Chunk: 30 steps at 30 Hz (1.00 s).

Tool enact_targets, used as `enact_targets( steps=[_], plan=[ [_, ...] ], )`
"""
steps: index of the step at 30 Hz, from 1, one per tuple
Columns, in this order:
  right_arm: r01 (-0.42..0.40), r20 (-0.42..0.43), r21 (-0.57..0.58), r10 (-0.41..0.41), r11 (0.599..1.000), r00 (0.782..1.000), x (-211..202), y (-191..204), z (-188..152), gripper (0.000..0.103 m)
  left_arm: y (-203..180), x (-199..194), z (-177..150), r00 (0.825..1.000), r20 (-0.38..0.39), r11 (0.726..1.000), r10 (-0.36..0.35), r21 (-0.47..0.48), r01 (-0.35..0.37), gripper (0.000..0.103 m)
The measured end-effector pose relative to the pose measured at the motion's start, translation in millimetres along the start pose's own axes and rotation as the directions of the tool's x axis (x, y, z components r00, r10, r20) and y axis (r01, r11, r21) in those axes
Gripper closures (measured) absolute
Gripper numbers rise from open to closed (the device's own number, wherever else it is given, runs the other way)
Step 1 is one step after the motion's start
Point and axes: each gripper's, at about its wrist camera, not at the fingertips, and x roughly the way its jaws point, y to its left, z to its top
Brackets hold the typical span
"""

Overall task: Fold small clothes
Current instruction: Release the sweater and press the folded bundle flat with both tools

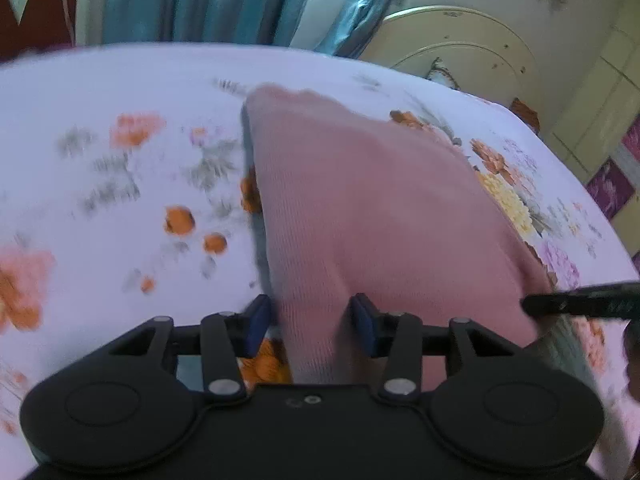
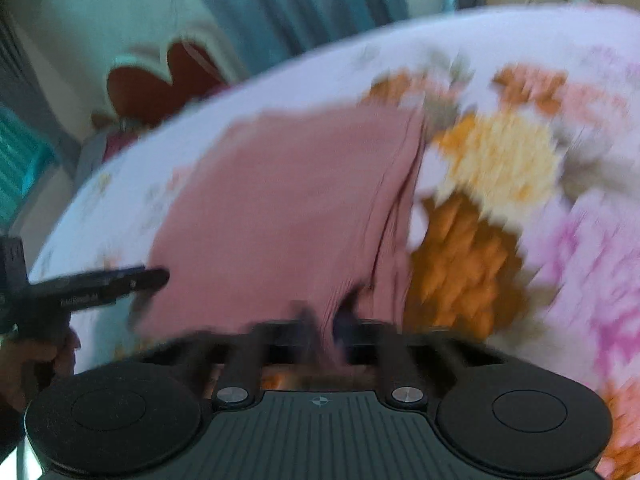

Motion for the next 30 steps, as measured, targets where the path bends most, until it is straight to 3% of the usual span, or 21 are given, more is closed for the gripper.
enact_targets(
  steps=[4,7,11,13,15,17,20,21,22,23,27,29,30],
  plan=[
    [0.032,0.056,-0.010,-0.032,0.999,0.998,-22.0,-2.2,7.3,0.100,-20.8,-5.5,3.8,1.000,0.013,0.999,-0.007,0.046,0.006,0.062],
    [0.073,-0.009,0.008,-0.073,0.997,0.997,-9.3,-13.1,-2.1,0.100,-20.8,6.0,-8.9,1.000,-0.012,1.000,-0.001,0.031,0.001,0.057],
    [0.084,0.032,0.023,-0.085,0.996,0.996,-13.5,-9.5,-7.3,0.100,-26.9,-8.3,-15.1,0.999,-0.030,0.996,0.035,0.089,-0.032,0.055],
    [0.137,0.085,0.026,-0.139,0.990,0.987,-34.3,-7.7,-8.0,0.084,-28.3,-32.5,-14.9,0.999,0.009,0.994,0.042,0.102,-0.043,0.058],
    [0.147,0.159,-0.035,-0.140,0.988,0.977,-50.9,4.4,-5.0,0.081,-33.8,-54.0,-13.5,0.995,0.087,0.988,0.048,0.141,-0.060,0.057],
    [0.129,0.194,-0.077,-0.113,0.989,0.974,-50.6,17.2,1.5,0.081,-41.1,-51.2,-10.0,0.994,0.105,0.982,0.038,0.179,-0.057,0.057],
    [0.121,0.155,-0.200,-0.091,0.972,0.984,-18.5,35.0,2.9,0.081,-49.4,-22.1,-16.1,0.999,0.044,0.977,0.026,0.211,-0.035,0.058],
    [0.159,0.123,-0.264,-0.130,0.951,0.984,-4.2,37.7,-2.4,0.087,-50.7,-10.3,-22.9,0.999,-0.006,0.973,0.039,0.229,-0.036,0.058],
    [0.225,0.083,-0.343,-0.209,0.912,0.974,12.4,39.3,-11.5,0.095,-49.7,-6.9,-30.2,0.999,-0.002,0.971,0.038,0.235,-0.037,0.057],
    [0.229,0.108,-0.377,-0.203,0.897,0.973,13.0,39.4,-18.8,0.099,-47.4,-9.8,-31.3,1.000,0.001,0.977,0.024,0.214,-0.024,0.057],
    [0.247,0.099,-0.392,-0.226,0.886,0.969,4.6,44.4,-19.7,0.098,-38.0,-27.4,-24.4,1.000,-0.025,0.989,-0.009,0.146,0.012,0.057],
    [0.228,0.116,-0.352,-0.200,0.908,0.973,-6.8,42.4,-12.5,0.098,-38.7,-40.0,-18.3,1.000,0.020,0.991,0.015,0.135,-0.017,0.041],
    [0.211,0.138,-0.300,-0.176,0.930,0.975,-14.3,36.0,-5.2,0.092,-38.6,-43.6,-15.1,0.998,0.050,0.990,0.034,0.135,-0.040,0.021]
  ],
)
